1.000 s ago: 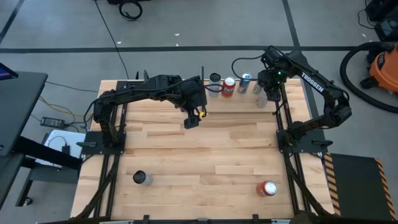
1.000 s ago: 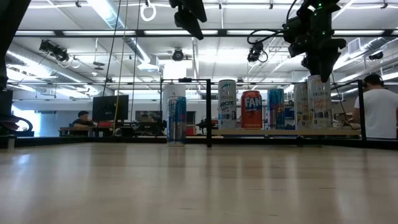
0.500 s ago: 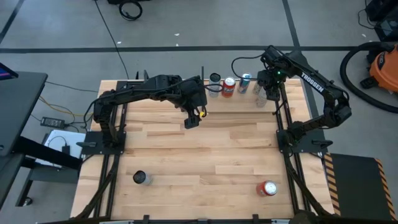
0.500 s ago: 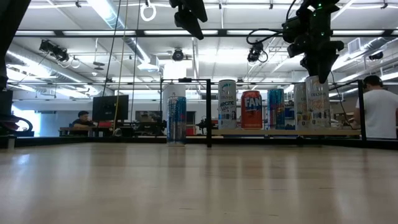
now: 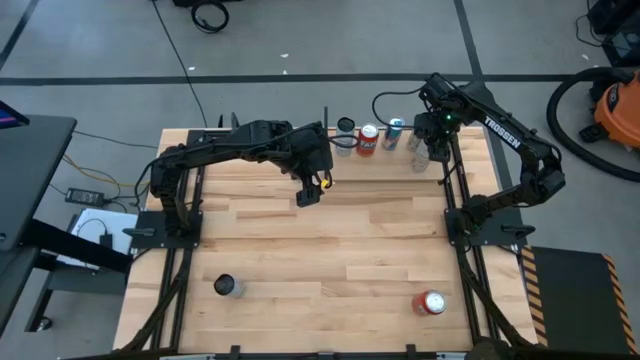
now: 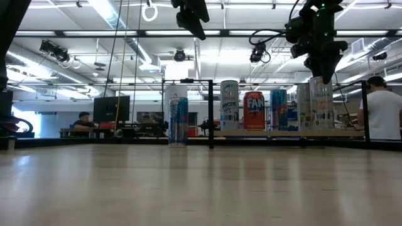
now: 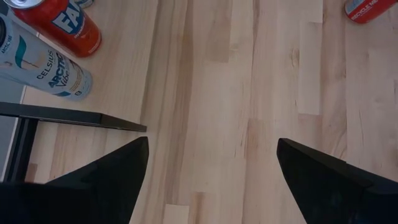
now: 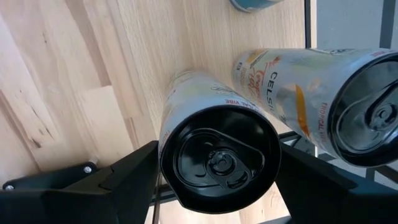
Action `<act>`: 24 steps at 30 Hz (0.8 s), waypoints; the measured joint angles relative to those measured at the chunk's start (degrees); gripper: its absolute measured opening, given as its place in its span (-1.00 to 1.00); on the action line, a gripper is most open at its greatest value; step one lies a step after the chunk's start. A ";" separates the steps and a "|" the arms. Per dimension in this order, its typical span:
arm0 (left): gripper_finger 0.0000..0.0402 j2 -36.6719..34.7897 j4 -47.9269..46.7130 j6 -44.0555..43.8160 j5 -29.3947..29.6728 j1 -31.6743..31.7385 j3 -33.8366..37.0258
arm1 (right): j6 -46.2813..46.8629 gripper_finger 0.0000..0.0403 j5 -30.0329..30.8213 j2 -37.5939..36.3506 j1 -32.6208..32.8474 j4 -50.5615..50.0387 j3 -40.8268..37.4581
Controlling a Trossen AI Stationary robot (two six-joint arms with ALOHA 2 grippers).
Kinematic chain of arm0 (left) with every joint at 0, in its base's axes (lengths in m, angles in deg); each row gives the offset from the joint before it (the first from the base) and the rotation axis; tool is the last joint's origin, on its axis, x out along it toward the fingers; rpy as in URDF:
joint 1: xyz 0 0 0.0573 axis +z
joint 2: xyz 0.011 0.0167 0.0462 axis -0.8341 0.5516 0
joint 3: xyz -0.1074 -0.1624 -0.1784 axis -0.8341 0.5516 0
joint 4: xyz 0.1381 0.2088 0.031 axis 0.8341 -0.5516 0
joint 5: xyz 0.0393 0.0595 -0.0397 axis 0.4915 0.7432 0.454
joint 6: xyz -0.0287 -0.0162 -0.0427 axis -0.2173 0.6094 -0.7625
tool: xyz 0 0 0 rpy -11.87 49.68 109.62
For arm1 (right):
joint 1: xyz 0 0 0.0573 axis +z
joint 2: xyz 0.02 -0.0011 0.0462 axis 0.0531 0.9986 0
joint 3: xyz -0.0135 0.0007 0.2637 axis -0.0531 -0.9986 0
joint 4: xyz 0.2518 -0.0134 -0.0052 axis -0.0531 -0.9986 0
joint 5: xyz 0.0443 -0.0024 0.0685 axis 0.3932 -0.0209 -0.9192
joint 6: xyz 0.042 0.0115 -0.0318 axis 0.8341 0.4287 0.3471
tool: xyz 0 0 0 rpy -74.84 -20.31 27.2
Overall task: Place canned beverage on shelf
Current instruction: Put the white yellow soda can on the shelf aligned with the other white yellow soda can
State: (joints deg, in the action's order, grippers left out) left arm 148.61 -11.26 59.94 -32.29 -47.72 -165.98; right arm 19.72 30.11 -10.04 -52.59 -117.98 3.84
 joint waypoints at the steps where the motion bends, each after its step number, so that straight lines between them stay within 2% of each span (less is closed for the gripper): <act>1: 0.78 0.00 0.00 0.00 -0.01 -0.01 0.00 | 0.06 0.51 0.00 0.00 0.00 0.15 0.00; 24: 0.78 0.00 0.00 0.15 0.01 0.01 0.00 | 0.10 0.51 0.00 0.00 0.00 2.28 0.00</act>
State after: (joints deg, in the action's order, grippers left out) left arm 148.61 -11.26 60.09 -32.28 -47.71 -165.98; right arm 19.82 30.11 -10.04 -52.59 -115.70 3.84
